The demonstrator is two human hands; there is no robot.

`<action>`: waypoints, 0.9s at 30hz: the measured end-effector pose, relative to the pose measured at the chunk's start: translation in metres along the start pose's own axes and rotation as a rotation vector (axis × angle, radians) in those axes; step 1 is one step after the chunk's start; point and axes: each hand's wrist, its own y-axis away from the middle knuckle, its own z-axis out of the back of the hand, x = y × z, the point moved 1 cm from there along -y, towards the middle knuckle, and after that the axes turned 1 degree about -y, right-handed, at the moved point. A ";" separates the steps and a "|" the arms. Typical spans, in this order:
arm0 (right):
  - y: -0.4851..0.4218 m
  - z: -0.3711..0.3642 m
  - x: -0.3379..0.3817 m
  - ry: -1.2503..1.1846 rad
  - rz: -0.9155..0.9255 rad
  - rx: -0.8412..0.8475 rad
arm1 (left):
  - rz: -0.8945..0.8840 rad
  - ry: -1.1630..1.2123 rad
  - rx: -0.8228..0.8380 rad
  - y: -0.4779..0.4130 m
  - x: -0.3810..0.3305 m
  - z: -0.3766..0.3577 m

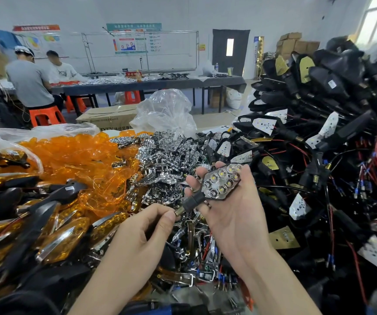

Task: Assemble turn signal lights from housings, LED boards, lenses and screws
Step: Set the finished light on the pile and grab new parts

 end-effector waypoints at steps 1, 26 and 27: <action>0.000 0.000 0.001 0.004 0.002 0.002 | 0.003 0.010 0.005 0.000 0.000 0.000; 0.007 -0.007 -0.013 0.604 0.141 0.126 | 0.142 0.330 0.086 -0.003 -0.031 -0.036; 0.008 -0.008 -0.013 0.609 0.141 0.125 | 0.162 0.333 0.058 -0.003 -0.031 -0.037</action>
